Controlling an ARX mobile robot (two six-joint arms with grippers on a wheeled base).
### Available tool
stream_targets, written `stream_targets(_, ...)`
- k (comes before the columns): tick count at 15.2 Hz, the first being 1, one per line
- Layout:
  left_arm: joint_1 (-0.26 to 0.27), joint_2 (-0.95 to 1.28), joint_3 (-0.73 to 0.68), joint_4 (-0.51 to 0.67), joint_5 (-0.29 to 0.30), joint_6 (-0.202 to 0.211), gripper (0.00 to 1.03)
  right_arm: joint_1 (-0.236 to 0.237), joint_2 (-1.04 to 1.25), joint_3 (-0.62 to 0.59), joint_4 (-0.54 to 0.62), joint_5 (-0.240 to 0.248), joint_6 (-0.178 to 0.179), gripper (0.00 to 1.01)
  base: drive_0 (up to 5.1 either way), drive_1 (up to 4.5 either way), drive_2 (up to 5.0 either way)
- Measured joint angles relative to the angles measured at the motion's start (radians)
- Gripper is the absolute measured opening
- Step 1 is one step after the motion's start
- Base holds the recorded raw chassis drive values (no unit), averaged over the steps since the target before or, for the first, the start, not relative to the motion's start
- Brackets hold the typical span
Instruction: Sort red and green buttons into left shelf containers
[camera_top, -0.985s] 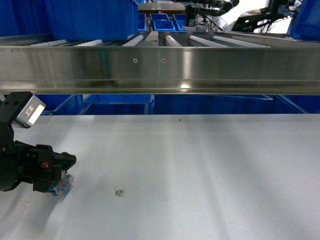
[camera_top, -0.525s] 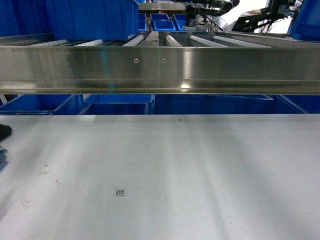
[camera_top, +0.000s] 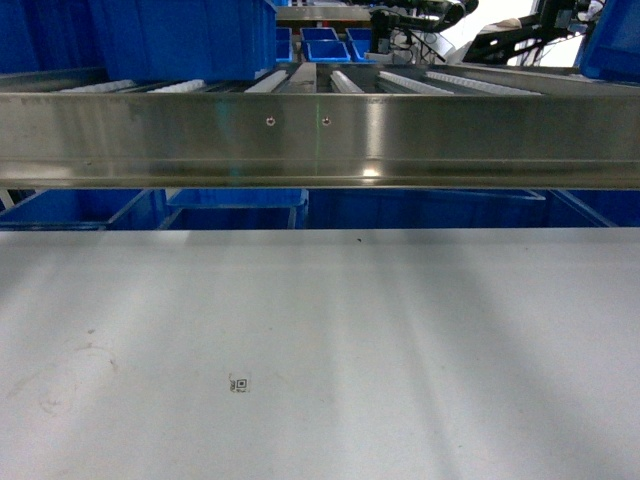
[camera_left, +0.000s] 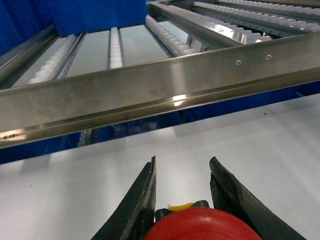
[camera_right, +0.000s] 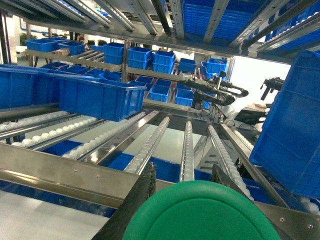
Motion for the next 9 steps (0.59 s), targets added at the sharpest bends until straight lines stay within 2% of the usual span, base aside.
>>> stream_targets(1, -0.057, 0.011, 0.000, 0.027, -0.037, -0.004, 0.30, 0.000, 0.000, 0.000, 0.000, 0.000, 0.000, 0.26, 0.0, 0.00, 0.0)
stream_targets(2, -0.092, 0.025, 0.000, 0.043, -0.056, -0.014, 0.30, -0.013, 0.004, 0.001, -0.005, -0.018, 0.004, 0.26, 0.0, 0.00, 0.0)
stream_targets(3, -0.086, 0.041, 0.001, 0.048, -0.059, -0.019, 0.30, -0.037, 0.030, 0.001, 0.031, -0.024, 0.004, 0.26, 0.0, 0.00, 0.0)
stream_targets(4, -0.072, 0.046, 0.005, 0.050, -0.064, -0.024, 0.30, -0.077, 0.051, -0.004, 0.066, -0.031, 0.004, 0.26, 0.0, 0.00, 0.0)
stream_targets(6, -0.043, 0.051, 0.019, 0.052, -0.064, -0.041, 0.30, -0.177, 0.080, -0.018, 0.089, -0.082, 0.017, 0.26, 0.0, 0.00, 0.0)
stream_targets(7, -0.015, 0.054, 0.027, 0.040, -0.050, -0.050, 0.30, -0.197, 0.086, -0.024, 0.077, -0.085, 0.020, 0.26, 0.0, 0.00, 0.0)
stream_targets(9, 0.058, 0.065, 0.048, 0.040, -0.022, -0.068, 0.30, -0.195, 0.087, -0.074, 0.050, -0.057, 0.012, 0.26, 0.0, 0.00, 0.0)
